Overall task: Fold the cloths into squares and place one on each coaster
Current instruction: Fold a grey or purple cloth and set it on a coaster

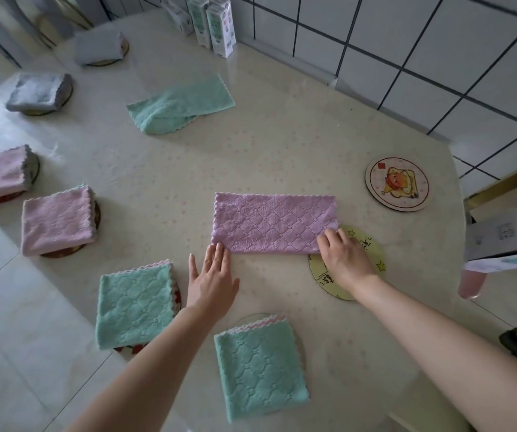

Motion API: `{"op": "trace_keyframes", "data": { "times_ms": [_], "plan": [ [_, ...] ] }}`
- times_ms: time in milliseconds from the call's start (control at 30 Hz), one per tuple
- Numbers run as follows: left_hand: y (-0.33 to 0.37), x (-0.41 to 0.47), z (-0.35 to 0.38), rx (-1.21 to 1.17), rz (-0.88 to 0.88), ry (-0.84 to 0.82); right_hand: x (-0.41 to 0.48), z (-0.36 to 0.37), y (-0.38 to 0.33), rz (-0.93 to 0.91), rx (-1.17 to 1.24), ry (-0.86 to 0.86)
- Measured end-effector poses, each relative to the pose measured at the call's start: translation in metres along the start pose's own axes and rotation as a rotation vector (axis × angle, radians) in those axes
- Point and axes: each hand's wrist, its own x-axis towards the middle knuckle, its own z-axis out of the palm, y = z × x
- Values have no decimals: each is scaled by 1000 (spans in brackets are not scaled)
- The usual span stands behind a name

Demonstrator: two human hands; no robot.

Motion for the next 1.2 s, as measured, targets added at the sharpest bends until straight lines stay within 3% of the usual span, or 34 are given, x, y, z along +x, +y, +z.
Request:
{"op": "trace_keyframes", "data": {
  "times_ms": [267,467,600,733,867,1000,1200],
  "plan": [
    [0,17,-9,35,-68,-8,-12,-16,-13,2,233,135],
    [32,-1,-3,-42,324,133,-47,-54,-58,-98,461,254],
    [35,-11,8,-232,415,308,-63,-69,-83,-167,650,182],
    [17,-23,11,-334,578,279,-71,-72,-93,-248,774,57],
    [-6,-31,10,-398,722,235,-62,-49,-77,-261,657,45],
    [-21,-41,9,-454,683,156,-54,-18,-56,-399,461,-35],
    [-36,-48,16,-370,612,194,-58,1,-47,-507,304,-69]
  ]
}}
